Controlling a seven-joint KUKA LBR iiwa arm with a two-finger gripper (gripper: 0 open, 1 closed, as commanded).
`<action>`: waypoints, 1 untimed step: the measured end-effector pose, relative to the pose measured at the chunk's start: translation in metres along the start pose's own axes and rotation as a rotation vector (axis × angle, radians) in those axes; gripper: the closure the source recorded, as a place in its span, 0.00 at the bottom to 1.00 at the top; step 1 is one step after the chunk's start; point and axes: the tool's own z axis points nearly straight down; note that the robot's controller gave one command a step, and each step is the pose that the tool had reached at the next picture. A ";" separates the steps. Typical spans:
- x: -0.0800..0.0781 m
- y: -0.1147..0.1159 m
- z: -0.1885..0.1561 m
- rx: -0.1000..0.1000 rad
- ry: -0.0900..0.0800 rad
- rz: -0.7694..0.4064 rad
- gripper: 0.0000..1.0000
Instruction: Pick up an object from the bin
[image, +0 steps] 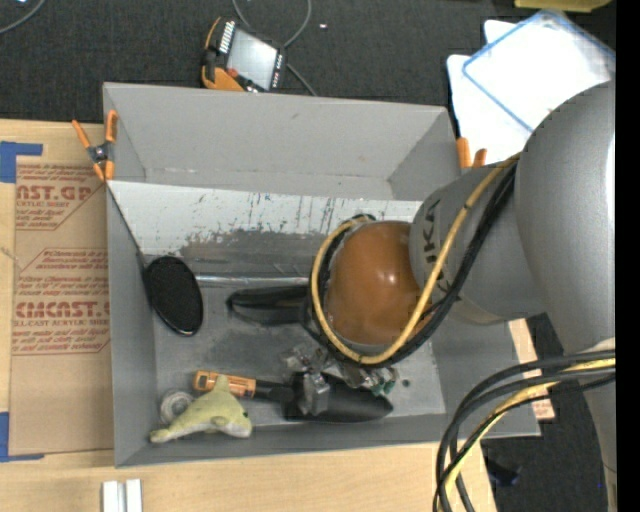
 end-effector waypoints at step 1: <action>0.001 0.001 -0.032 -0.001 0.005 0.000 1.00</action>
Offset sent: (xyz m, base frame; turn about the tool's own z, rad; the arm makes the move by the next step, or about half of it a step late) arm -0.0019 -0.0003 0.1121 0.0006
